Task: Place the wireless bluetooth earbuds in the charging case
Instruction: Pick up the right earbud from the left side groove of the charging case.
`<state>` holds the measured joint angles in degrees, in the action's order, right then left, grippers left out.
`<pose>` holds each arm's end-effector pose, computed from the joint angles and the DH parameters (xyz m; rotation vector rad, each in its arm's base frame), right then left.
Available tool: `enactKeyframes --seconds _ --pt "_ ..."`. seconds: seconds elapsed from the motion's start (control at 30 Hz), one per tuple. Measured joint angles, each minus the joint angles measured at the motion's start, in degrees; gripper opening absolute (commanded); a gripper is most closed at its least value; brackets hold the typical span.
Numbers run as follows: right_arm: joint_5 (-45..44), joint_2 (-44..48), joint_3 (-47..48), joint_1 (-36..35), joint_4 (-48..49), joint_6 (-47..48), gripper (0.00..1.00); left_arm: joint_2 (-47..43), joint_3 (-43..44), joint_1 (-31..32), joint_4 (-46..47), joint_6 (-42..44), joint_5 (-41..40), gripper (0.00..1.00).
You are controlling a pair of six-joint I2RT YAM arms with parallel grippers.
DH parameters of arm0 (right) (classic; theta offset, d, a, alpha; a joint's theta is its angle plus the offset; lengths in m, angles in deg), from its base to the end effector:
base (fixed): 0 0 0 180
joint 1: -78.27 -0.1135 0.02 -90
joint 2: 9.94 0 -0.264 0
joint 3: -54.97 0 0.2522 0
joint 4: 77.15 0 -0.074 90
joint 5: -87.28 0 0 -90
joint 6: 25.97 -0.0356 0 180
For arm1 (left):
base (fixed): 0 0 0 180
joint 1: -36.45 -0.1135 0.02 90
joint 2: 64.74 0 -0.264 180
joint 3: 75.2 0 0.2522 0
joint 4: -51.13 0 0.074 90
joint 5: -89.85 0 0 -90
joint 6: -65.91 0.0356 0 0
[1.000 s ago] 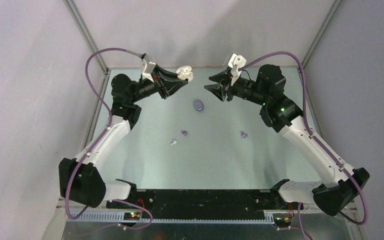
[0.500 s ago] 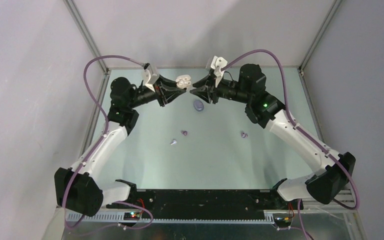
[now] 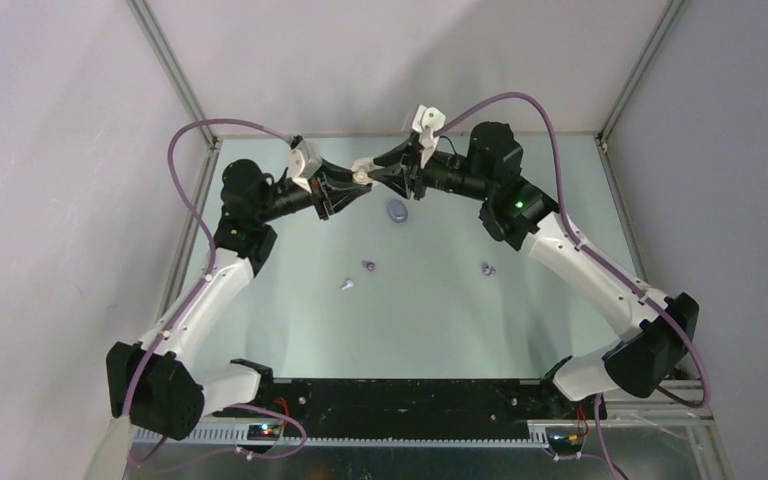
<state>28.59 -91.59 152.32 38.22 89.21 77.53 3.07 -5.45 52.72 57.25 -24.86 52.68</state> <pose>0.2398 0.2257 0.4467 -1.0861 1.1658 0.7815 0.2483 -0.1020 0.3799 0.9453 1.2310 -0.8917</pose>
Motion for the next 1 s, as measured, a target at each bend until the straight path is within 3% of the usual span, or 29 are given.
enactKeyframes --seconds 0.37,0.6,0.83,1.0 --pt "0.1 -2.7 3.7 -1.1 -3.1 0.3 0.26 -0.7 0.0 0.1 0.1 0.9 0.0 0.0" --pt "0.0 -2.8 3.7 -1.5 -5.3 1.2 0.33 -1.2 -0.9 0.1 0.5 0.9 0.0 0.0" --pt "-0.5 -4.2 5.1 -1.6 -6.4 1.6 0.33 -1.2 -0.9 0.2 0.5 1.4 0.0 0.0" --pt "-0.4 -5.4 6.3 -1.9 -7.3 1.6 0.25 -1.2 -0.9 0.3 -0.3 3.0 0.0 0.0"
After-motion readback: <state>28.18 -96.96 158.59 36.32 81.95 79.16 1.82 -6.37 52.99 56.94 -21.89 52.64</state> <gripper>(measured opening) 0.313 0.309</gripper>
